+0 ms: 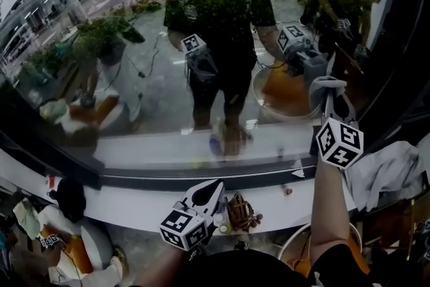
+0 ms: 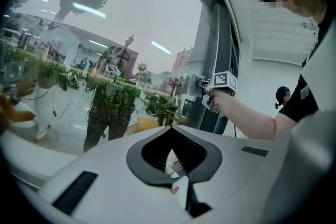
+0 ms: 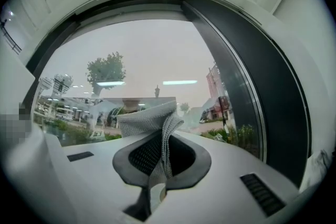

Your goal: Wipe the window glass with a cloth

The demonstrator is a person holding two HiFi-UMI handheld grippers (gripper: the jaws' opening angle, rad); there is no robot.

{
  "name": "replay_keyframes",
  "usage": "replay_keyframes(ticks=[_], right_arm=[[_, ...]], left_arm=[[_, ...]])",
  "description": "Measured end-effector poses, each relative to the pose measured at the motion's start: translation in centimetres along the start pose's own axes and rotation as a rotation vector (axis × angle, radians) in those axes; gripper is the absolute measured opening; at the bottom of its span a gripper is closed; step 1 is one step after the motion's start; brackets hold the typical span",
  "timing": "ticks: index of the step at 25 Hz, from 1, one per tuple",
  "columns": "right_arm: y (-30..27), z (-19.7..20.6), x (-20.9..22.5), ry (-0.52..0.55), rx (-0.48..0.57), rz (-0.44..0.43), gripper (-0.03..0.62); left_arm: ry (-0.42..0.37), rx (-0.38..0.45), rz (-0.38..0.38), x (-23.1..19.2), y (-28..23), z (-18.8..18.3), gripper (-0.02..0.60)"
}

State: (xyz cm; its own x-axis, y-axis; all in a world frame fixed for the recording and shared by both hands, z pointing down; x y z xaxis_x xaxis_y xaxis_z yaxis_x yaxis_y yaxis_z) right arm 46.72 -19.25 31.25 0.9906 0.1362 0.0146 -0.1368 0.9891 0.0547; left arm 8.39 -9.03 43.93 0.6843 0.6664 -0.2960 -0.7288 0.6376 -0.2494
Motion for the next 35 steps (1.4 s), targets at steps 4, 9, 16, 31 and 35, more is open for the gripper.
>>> replay_keyframes(ticks=[4,9,16,31,35], right_arm=[[1.9,0.3,-2.5,0.006,0.007,-0.052,0.037],[5.2,1.4,-7.1,-0.047,-0.008,-0.165,0.037],[10.8,3.6,-15.4,-0.116,-0.057,-0.306,0.037],[24.1,8.4,-29.5,-0.137,-0.185,-0.456,0.037],[27.3,10.5,-31.7,-0.151,-0.242,-0.478,0.037]], left_arm=[[0.0,0.015,-0.039,-1.2,2.3,0.4,0.008],[-0.048,0.027,-0.064,-2.1,5.9,0.9,0.008],[-0.036,0.051,-0.087,-4.4,12.3,1.9,0.008],[-0.029,0.049,-0.097,-6.9,24.1,6.5,0.008],[-0.03,0.051,-0.097,-6.7,26.0,7.8,0.008]])
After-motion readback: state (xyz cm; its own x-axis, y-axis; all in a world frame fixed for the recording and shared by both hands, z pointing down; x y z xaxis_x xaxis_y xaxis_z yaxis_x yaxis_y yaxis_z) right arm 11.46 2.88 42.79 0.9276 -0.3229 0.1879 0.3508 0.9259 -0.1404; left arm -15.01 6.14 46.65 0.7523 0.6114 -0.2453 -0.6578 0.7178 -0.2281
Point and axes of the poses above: the fingertips, and each gripper's own axes: y backward along the fingers, x to its right, z out of its underside, the point moved 10 cm from there along y, backward along the fingers, and after that the axes turned 6 degrees about -x, right-handed, at the moved point
